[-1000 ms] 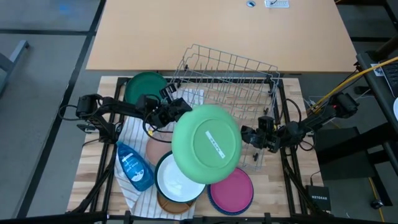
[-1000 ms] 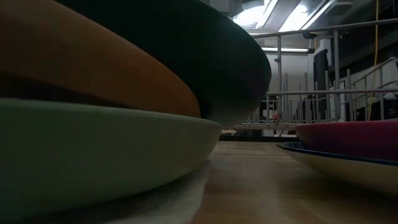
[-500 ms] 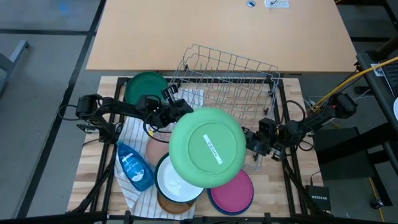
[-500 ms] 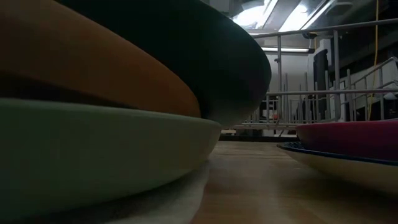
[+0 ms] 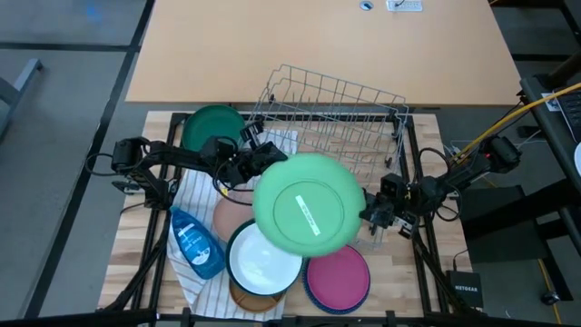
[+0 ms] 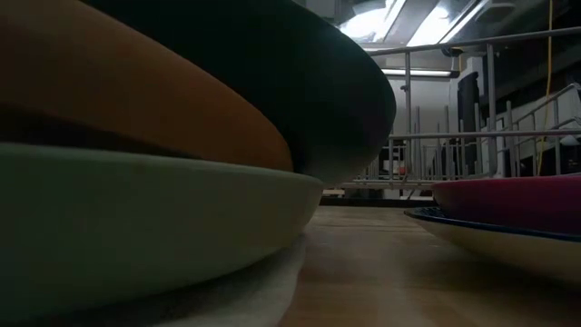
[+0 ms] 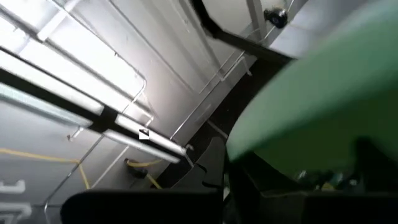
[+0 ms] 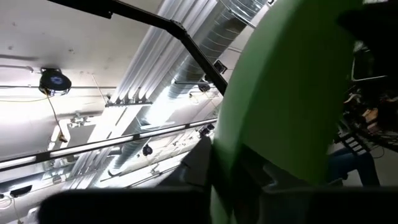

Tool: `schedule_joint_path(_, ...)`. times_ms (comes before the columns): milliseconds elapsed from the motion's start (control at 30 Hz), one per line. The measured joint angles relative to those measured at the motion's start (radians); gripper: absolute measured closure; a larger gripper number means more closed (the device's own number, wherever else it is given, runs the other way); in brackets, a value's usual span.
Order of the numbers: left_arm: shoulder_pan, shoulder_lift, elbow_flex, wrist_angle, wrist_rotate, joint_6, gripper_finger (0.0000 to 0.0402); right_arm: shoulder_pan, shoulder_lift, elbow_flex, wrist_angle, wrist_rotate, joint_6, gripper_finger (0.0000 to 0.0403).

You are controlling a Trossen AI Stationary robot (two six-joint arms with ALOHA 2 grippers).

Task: Sort dishes
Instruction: Put the green plate in the dish rack

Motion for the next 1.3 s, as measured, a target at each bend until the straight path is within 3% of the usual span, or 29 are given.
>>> schedule_joint_path(100,0.0,0.002,-0.001,-0.015,-0.018,0.005,0.0396,0.001,0.0,0.002,0.002,-0.003,-0.003,0.039)
schedule_joint_path(300,0.002,0.001,-0.001,-0.033,-0.04,0.021,0.038,0.001,-0.001,0.002,0.006,0.007,-0.008,0.0382)
schedule_joint_path(400,0.003,0.002,-0.001,-0.018,-0.122,0.012,0.0364,0.0,-0.001,0.002,0.011,0.014,-0.01,0.0388)
schedule_joint_path(633,0.005,-0.001,-0.001,0.007,-0.443,-0.013,0.0299,-0.001,-0.003,0.001,0.067,0.038,-0.08,0.0389)
schedule_joint_path(900,0.007,-0.005,0.0,0.005,-0.949,0.098,0.0263,-0.003,-0.033,-0.001,0.081,0.138,-0.191,0.0392)
schedule_joint_path(1033,0.009,-0.005,0.0,-0.044,-1.055,0.125,0.0266,-0.03,-0.054,-0.002,0.072,0.197,-0.255,0.0391)
schedule_joint_path(1300,0.011,-0.005,0.002,-0.171,-1.302,0.116,0.027,-0.197,-0.083,-0.002,0.056,0.15,-0.199,0.039)
